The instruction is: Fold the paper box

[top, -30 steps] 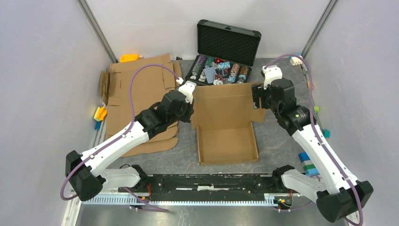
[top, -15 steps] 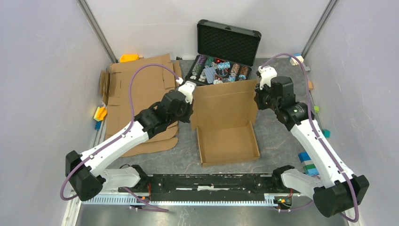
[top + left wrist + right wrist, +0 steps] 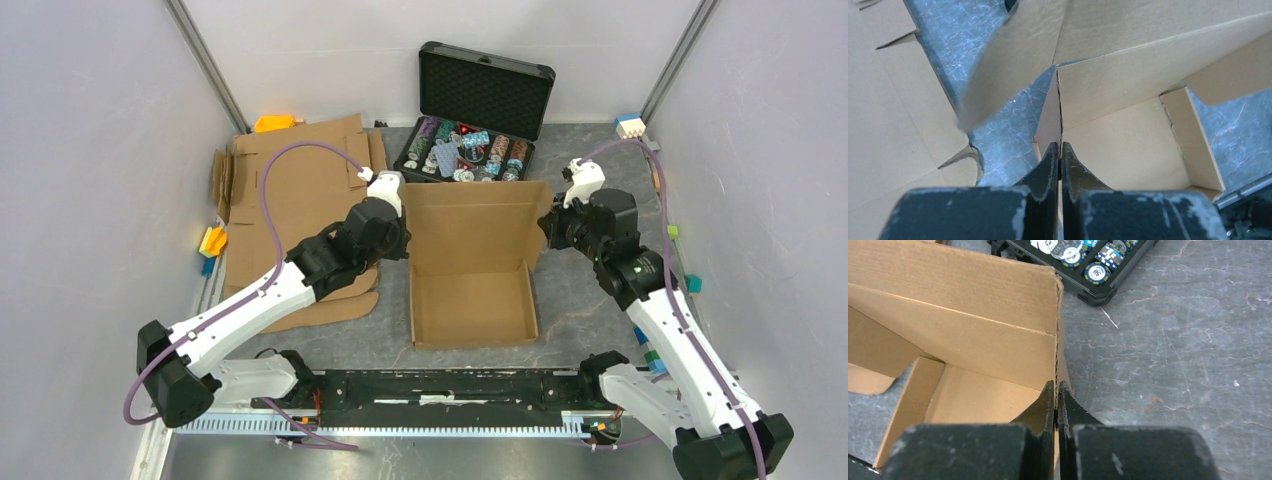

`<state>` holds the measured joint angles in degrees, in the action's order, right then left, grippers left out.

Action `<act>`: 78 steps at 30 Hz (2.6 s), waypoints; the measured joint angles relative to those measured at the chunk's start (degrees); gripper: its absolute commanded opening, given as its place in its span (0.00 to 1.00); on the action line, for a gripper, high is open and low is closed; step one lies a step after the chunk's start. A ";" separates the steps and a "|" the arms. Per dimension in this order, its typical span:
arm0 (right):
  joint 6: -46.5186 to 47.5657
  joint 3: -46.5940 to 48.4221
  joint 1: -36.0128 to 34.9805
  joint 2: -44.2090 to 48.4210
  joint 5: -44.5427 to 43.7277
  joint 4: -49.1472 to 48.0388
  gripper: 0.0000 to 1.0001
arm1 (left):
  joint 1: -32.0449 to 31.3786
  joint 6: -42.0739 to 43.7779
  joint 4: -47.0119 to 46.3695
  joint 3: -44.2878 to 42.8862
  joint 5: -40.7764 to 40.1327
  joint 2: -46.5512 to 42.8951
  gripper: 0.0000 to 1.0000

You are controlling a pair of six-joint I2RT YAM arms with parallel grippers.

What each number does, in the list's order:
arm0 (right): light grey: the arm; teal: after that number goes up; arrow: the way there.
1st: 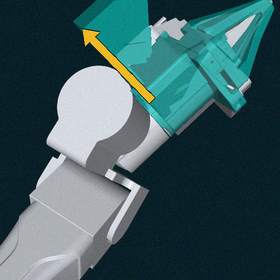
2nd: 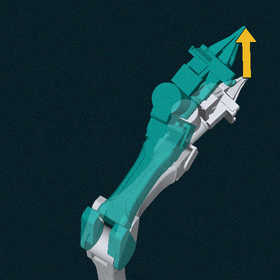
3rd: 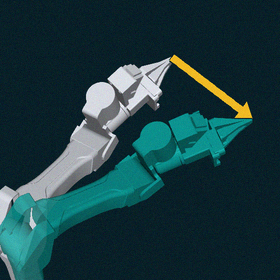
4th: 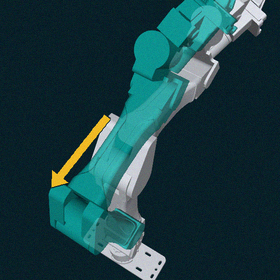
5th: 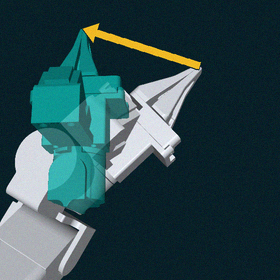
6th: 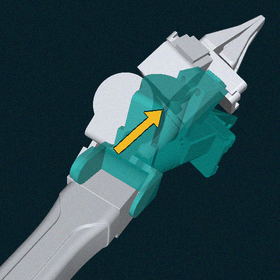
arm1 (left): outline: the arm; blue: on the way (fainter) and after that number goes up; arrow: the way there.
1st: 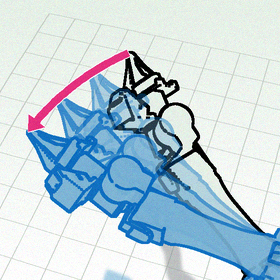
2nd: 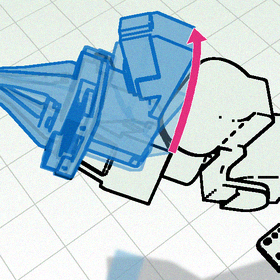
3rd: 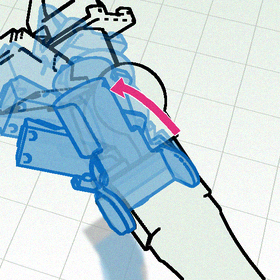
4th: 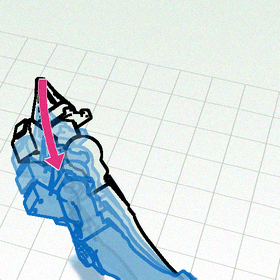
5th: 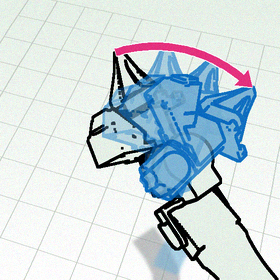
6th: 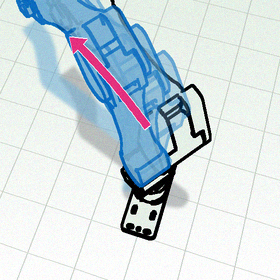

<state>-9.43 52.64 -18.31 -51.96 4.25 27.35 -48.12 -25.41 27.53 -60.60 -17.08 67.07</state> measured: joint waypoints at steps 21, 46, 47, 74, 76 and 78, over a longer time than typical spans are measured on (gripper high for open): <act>-8.33 -15.67 -1.66 0.37 -2.34 -32.37 0.00 | 0.04 -2.73 -27.67 10.69 -15.52 2.91 0.02; -22.32 -14.73 -6.47 -0.44 -14.34 -29.35 0.00 | 0.04 -3.10 -34.36 18.27 -11.85 -0.22 0.02; -22.64 -16.04 -6.51 0.39 -14.45 -30.23 0.00 | 0.04 -3.08 -34.42 18.38 -11.32 -0.37 0.02; -18.29 -32.30 -9.22 16.57 -11.32 -28.96 0.10 | -0.55 -5.05 -29.24 27.63 3.43 -7.65 0.44; -17.70 -32.81 -9.40 17.42 -10.69 -28.06 0.10 | -0.74 -5.75 -26.73 27.58 5.25 -7.72 0.54; -17.25 -33.03 -9.46 18.01 -10.23 -27.21 0.10 | -0.83 -6.73 -23.37 27.50 6.49 -7.98 0.59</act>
<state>-26.68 19.62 -27.77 -33.95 -5.98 0.14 -48.95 -32.14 4.16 -33.10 -10.59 59.09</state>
